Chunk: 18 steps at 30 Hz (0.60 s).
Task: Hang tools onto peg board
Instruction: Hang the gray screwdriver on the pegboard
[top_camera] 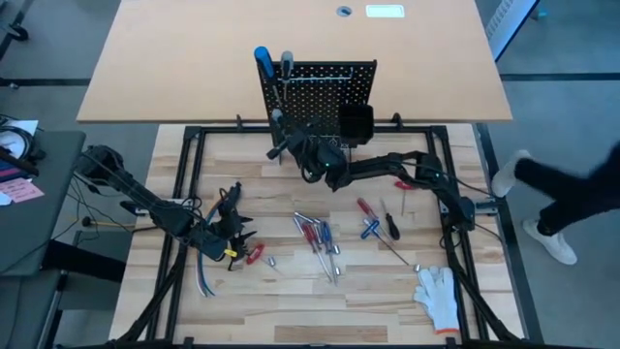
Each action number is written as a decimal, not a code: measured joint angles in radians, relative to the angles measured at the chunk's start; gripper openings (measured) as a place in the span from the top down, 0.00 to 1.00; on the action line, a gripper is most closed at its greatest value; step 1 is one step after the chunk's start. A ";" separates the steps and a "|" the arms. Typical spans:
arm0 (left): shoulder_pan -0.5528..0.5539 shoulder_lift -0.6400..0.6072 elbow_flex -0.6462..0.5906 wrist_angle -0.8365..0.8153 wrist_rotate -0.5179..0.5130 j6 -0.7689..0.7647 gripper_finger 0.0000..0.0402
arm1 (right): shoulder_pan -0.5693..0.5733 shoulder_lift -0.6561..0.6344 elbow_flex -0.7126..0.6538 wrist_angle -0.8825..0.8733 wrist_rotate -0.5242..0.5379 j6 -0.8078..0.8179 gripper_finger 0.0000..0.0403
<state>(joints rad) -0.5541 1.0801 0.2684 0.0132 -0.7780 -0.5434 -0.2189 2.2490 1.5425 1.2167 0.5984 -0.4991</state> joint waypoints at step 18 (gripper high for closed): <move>0.000 0.000 0.000 0.001 -0.004 0.000 0.54 | -0.030 0.000 -0.001 -0.105 -0.003 0.104 0.67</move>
<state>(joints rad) -0.5541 1.0801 0.2684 0.0139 -0.7818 -0.5430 -0.2489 2.2486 1.5417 1.1113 0.5953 -0.3947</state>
